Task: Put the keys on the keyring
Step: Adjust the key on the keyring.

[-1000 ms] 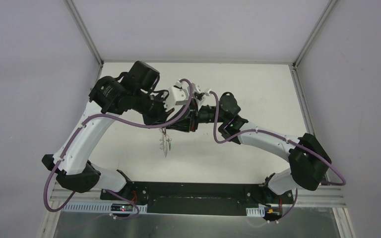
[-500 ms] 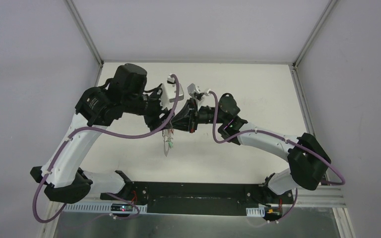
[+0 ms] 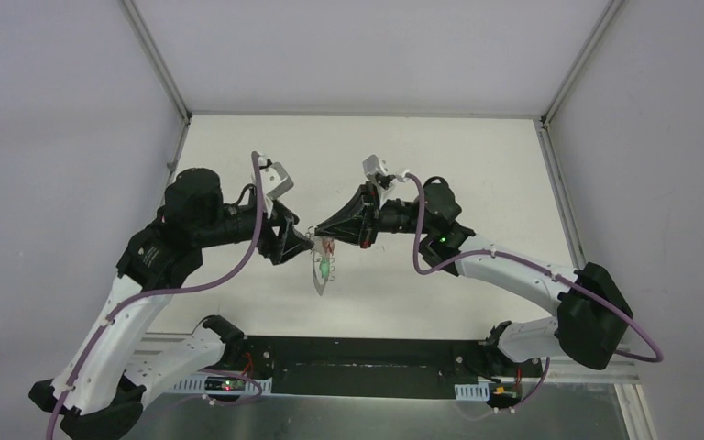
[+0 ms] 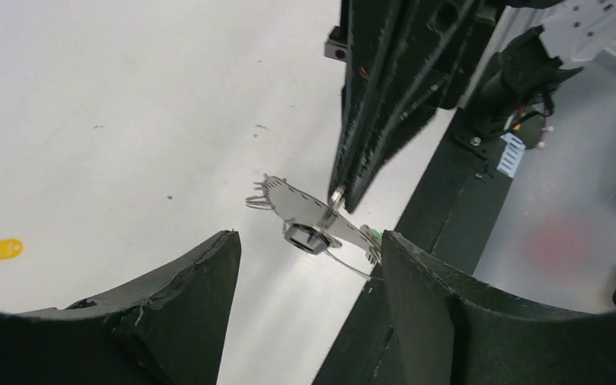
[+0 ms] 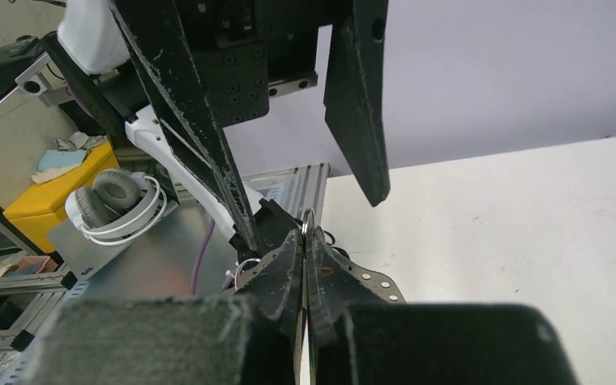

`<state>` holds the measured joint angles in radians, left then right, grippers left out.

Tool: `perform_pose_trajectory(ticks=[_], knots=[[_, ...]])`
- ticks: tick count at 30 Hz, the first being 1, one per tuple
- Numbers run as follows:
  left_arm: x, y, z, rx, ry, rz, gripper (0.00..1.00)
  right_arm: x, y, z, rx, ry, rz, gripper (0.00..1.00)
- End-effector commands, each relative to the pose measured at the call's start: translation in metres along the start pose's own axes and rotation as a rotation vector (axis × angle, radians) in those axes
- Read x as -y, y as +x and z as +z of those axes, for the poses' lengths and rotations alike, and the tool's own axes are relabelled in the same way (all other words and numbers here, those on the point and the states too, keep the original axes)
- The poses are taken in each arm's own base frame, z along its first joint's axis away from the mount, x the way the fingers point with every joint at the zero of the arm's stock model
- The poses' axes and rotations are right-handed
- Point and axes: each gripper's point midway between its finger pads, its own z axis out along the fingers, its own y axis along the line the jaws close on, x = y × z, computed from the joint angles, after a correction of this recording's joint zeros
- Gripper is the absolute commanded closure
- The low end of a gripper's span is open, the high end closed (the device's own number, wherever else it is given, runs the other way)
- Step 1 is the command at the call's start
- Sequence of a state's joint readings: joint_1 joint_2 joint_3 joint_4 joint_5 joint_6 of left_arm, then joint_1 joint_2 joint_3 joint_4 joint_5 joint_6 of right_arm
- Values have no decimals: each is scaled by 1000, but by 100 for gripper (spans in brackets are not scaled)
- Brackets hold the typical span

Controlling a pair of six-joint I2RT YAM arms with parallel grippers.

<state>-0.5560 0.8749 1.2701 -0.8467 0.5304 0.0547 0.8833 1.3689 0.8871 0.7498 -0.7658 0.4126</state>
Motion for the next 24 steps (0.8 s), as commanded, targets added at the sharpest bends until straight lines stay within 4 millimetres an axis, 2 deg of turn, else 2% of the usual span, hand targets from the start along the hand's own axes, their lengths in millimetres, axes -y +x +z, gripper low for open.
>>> perform_pose_trajectory(ticks=[1,4,9,16,24], knots=[[21,-21,-6,162,90,-13,36,-17,-31,-3,69,-18,-84,100],[22,-19,-5,221,104,7,38,-19,-35,-4,77,-15,-91,100],[17,-9,3,227,111,47,47,-20,-38,-7,74,-9,-96,100],[18,-17,3,272,131,149,58,-19,-38,-10,73,-1,-98,100],[22,-40,-14,333,100,198,54,-14,-40,-12,75,11,-99,100]])
